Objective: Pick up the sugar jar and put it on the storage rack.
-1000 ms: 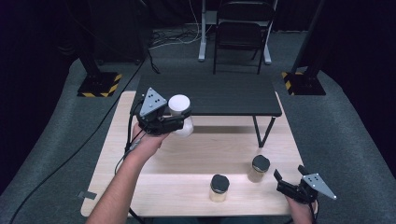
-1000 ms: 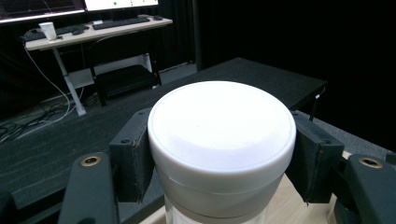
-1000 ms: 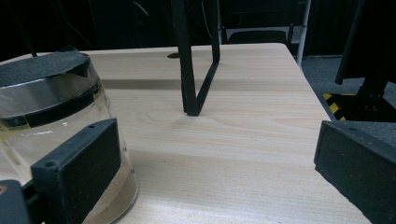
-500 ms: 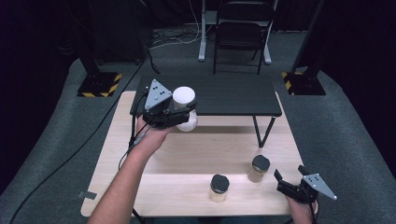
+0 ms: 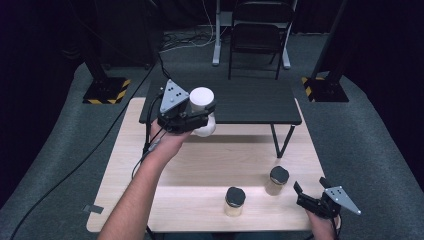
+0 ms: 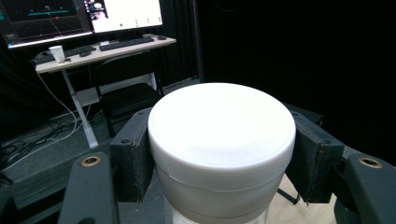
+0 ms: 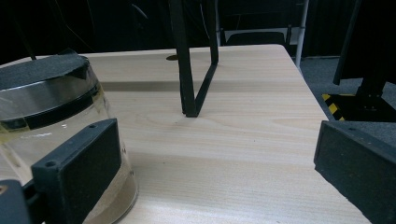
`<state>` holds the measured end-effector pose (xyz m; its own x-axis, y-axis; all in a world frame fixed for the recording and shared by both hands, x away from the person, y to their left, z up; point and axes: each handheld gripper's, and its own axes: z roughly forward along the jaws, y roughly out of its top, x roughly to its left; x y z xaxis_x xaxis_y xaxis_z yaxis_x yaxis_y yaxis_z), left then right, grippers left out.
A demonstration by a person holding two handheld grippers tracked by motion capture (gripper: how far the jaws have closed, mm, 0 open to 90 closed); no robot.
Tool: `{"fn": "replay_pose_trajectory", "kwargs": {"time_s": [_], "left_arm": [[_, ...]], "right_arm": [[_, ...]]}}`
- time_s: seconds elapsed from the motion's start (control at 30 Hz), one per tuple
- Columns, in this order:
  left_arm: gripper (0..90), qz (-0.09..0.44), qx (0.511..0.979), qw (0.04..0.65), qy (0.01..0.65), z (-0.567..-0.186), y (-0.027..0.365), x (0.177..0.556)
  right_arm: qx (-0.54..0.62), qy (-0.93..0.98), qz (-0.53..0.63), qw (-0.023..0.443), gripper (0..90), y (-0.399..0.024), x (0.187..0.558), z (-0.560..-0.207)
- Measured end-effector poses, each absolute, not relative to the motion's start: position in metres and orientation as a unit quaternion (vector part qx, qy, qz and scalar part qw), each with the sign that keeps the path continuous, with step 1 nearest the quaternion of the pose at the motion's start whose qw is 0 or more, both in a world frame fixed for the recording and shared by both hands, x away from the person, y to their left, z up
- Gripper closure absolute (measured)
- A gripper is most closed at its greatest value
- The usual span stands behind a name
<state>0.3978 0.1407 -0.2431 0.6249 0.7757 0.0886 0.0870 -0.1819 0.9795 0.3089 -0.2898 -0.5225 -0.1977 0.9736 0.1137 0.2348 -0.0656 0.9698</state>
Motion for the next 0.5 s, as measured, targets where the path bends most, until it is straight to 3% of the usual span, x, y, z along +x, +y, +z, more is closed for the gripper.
{"fn": "replay_pose_trajectory", "kwargs": {"time_s": [0.5], "left_arm": [[33.2,0.312,0.698,0.562,0.314,-0.233,0.135,0.417]], "right_arm": [[0.520,0.578,0.516,0.358,0.0,-0.291,0.308,-0.523]]}}
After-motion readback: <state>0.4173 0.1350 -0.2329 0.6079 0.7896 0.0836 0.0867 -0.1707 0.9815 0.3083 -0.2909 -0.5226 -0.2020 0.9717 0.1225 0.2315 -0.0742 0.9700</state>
